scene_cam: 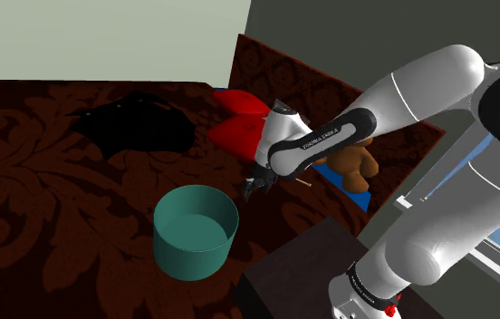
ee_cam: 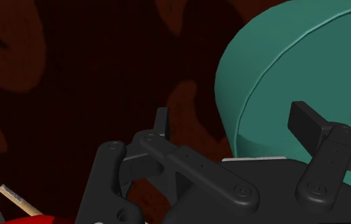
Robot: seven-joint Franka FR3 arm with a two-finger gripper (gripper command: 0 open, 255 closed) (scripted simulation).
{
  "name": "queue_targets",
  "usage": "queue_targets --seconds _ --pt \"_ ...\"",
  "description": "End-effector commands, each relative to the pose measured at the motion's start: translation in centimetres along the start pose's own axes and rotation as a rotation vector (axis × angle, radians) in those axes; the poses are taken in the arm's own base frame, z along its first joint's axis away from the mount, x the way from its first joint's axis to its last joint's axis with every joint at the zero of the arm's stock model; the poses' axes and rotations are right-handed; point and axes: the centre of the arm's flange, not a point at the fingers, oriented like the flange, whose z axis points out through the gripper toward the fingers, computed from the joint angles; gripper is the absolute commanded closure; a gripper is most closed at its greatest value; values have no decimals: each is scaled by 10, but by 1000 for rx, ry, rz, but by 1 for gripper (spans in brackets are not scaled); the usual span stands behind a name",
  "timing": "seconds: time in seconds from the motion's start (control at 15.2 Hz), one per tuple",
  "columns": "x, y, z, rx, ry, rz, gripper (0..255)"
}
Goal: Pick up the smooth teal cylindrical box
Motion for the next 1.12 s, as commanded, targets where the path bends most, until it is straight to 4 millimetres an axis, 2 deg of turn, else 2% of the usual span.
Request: queue_targets --seconds 0.0,0.33,0.79,0.92,0.99,1.06 --pt "9 -12 21 0 1 1 0" --pt "29 -39 75 -2 0 2 0" --pt "29 -39 112 -2 0 2 0" --pt "29 -39 115 -2 0 2 0" --pt "29 -39 114 -2 0 2 255" --pt "29 -38 114 -1 0 2 255"
